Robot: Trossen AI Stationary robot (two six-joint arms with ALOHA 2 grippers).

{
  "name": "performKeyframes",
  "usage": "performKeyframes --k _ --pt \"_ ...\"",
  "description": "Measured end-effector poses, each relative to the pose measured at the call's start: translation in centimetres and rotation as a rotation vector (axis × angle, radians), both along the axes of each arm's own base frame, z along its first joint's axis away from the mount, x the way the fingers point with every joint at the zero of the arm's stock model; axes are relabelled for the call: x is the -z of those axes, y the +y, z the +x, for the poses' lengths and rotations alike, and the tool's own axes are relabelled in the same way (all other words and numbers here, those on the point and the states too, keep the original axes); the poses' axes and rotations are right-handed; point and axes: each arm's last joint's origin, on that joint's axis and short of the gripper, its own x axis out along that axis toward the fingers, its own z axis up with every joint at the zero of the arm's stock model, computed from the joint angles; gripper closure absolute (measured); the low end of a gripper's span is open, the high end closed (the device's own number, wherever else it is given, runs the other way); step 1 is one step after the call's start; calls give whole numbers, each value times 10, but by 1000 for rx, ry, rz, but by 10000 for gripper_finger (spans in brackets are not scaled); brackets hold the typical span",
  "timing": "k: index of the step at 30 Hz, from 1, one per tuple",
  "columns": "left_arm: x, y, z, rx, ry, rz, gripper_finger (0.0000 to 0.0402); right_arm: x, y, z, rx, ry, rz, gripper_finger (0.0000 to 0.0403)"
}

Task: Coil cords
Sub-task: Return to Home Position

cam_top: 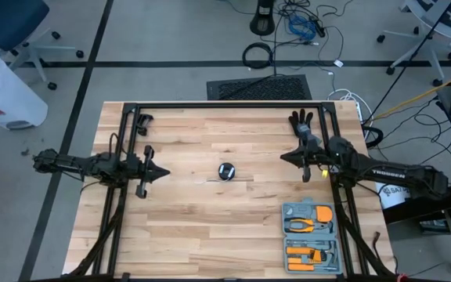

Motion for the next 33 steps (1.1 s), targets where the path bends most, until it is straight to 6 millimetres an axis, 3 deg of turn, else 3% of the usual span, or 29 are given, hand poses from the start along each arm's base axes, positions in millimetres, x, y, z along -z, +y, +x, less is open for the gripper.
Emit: performKeyframes --k 13,19,33 --pt "3 1 0 -26 27 4 389 0 13 -21 201 -9 -48 403" --pt "4 1 0 -45 38 4 389 -6 20 -23 184 -80 -50 403" --pt "4 2 0 -68 40 3 389 -9 29 -24 159 -36 -98 403"
